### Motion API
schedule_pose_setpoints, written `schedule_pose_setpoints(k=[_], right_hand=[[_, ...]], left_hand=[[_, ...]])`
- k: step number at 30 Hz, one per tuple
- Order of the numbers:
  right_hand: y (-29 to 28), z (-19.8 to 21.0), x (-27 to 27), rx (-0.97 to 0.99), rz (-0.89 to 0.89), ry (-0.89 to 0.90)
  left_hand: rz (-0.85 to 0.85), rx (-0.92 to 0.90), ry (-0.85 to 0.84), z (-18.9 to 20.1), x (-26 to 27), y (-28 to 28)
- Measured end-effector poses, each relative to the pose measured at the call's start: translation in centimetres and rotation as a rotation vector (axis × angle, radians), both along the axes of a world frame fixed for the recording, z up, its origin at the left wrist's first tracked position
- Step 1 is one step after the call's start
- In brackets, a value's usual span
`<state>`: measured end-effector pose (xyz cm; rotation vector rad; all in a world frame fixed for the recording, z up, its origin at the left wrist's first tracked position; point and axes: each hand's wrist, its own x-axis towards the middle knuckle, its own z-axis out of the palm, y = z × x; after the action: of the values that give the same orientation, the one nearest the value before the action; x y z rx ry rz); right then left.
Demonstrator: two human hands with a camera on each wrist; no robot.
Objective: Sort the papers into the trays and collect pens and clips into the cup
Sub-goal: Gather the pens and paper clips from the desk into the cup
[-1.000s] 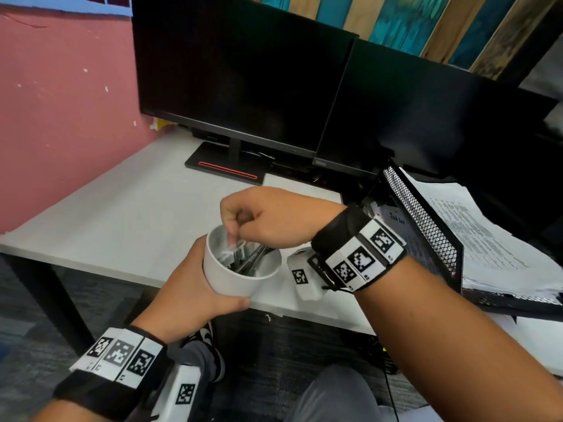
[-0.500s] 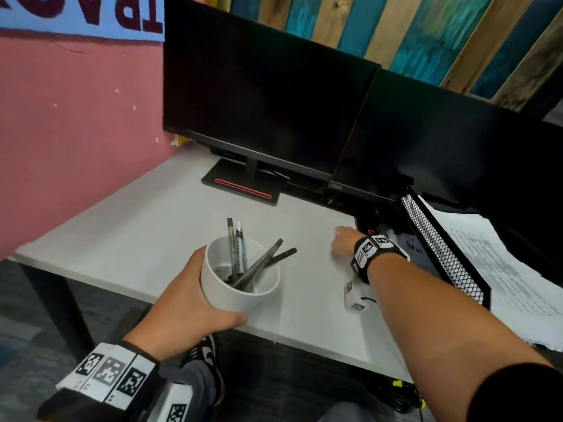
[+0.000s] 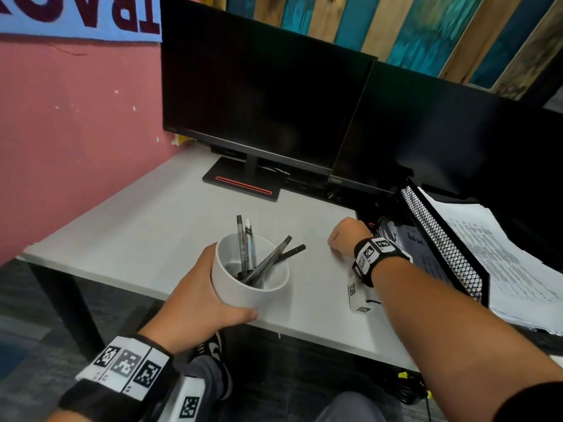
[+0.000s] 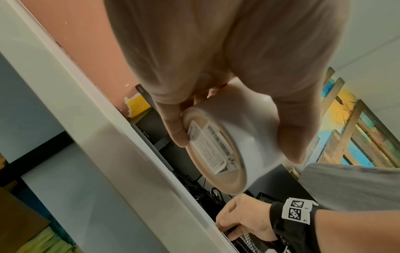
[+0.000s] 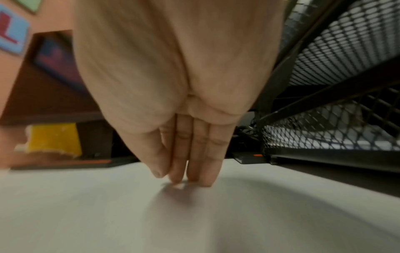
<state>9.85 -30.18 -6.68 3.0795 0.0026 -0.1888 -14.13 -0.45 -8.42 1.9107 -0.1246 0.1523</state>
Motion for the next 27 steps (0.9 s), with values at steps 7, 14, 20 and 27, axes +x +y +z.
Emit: schedule_pose_setpoints(k=[7, 14, 20, 27], right_hand=[[-1.7, -1.3, 0.9, 0.042, -0.093, 0.048], [-0.1, -1.6, 1.8, -0.135, 0.002, 0.065], [0.7, -0.7, 1.0, -0.051, -0.055, -0.067], [1.1, -1.0, -1.3, 0.068, -0.045, -0.060]], left_hand=[[-0.012, 0.012, -0.012, -0.2, -0.5, 0.1], [-0.001, 0.022, 0.003, -1.5, -0.3, 0.1], [0.003, 0.014, 0.011, -1.7, 0.0, -0.3], [-0.031, 0.011, 0.025, -0.9, 0.0, -1.1]])
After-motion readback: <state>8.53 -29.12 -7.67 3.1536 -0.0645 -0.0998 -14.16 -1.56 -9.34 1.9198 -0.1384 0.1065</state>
